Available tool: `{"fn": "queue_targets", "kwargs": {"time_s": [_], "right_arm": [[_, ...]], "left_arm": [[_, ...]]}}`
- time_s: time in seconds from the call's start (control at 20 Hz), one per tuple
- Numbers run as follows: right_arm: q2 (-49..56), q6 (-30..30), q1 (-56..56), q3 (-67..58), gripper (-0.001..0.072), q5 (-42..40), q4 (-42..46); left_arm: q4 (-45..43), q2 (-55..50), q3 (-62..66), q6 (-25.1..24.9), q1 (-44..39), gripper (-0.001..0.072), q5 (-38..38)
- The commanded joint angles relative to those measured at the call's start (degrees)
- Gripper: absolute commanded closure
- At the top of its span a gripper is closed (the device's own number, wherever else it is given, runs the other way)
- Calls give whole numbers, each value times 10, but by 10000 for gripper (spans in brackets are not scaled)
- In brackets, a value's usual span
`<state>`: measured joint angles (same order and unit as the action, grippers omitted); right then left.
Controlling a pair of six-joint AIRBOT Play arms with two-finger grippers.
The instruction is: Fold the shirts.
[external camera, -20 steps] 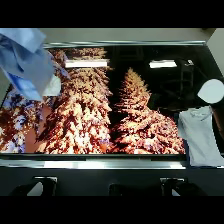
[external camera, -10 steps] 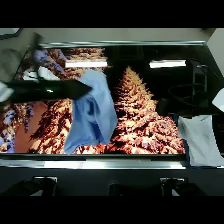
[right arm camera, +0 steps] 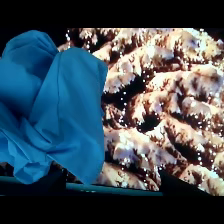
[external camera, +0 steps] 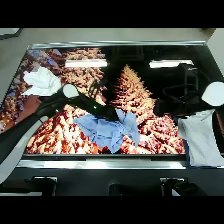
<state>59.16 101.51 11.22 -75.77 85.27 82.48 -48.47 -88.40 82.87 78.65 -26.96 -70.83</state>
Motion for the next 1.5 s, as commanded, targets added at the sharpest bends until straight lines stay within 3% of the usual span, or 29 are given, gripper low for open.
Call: {"fn": "queue_targets", "kwargs": {"time_s": [0.0,0.1,0.3,0.45,0.7,0.8,0.9,0.95,1.0,1.05,1.15,1.2,1.25,1.3,1.45], "right_arm": [[49,-49,0,26,39,8,-65],[80,-78,0,73,38,6,-71],[119,-119,0,167,28,-3,-135],[121,-175,2,205,-3,-24,-177],[135,-184,2,236,-5,-61,-177],[151,-206,5,238,-6,-64,-200],[163,-208,30,238,-6,-90,-187],[170,-208,45,238,-6,-104,-178],[179,-207,59,238,-6,-119,-172],[188,-207,69,238,-5,-137,-170],[204,-178,73,238,5,-171,-165],[209,-157,73,238,121,-192,-155],[209,-146,73,238,435,-207,-150],[209,-132,72,236,666,-221,-148],[180,-123,71,198,669,-207,-109]], "left_arm": [[-118,32,35,5,96,11,-101],[-165,71,2,20,171,13,-118],[-139,106,-162,28,268,14,-104],[-81,104,-257,13,274,16,-23],[-30,52,-282,12,258,19,52],[-3,30,-282,-7,258,85,77],[1,17,-282,-6,258,86,97],[1,14,-282,-5,258,147,106],[1,13,-282,-1,258,303,116],[2,13,-282,0,258,414,126],[5,13,-281,0,258,562,137],[5,13,-278,0,258,651,137],[5,16,-274,-2,258,670,137],[5,20,-266,-2,258,671,137],[2,80,-201,-28,258,673,146]]}}
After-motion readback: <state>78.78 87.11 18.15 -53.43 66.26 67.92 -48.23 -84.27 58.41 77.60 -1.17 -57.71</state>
